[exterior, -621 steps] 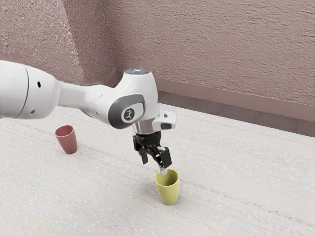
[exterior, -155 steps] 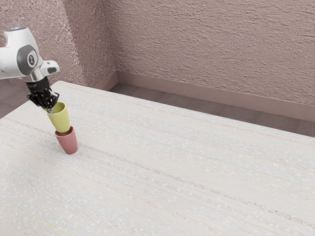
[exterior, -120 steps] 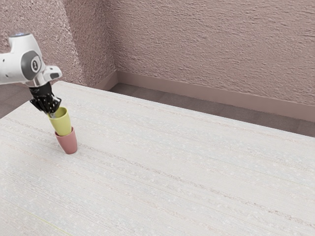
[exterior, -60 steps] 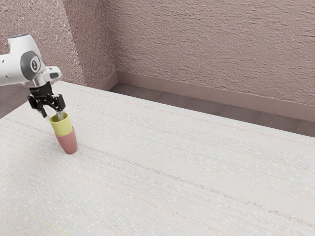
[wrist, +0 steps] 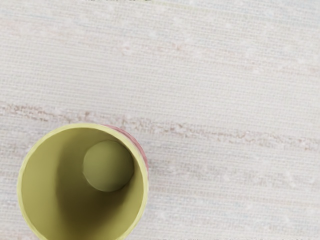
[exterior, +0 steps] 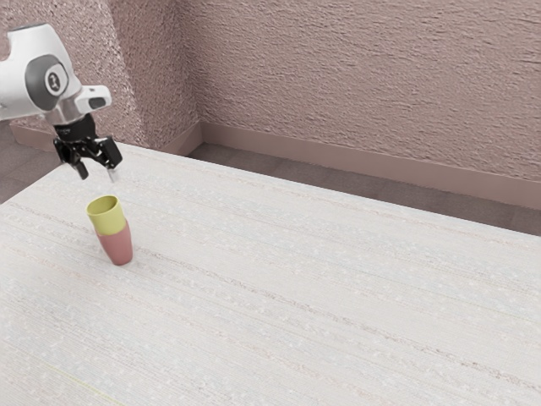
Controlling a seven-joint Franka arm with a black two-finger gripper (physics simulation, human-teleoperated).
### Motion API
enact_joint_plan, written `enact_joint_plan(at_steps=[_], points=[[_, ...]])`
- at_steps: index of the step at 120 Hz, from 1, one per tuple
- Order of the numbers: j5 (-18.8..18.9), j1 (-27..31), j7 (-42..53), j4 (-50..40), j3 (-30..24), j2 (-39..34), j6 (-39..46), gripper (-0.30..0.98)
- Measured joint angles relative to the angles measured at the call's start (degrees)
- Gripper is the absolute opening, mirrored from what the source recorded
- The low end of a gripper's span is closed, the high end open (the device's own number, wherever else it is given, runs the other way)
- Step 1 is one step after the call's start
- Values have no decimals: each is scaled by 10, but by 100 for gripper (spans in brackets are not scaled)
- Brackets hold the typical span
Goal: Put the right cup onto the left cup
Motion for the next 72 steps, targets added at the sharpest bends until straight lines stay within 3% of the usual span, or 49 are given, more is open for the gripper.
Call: enact_joint_plan(at_steps=[31,72], points=[[20,-84,4,20,-4,0,-19,68],[39,-103,5,131,-59,0,-85,69]])
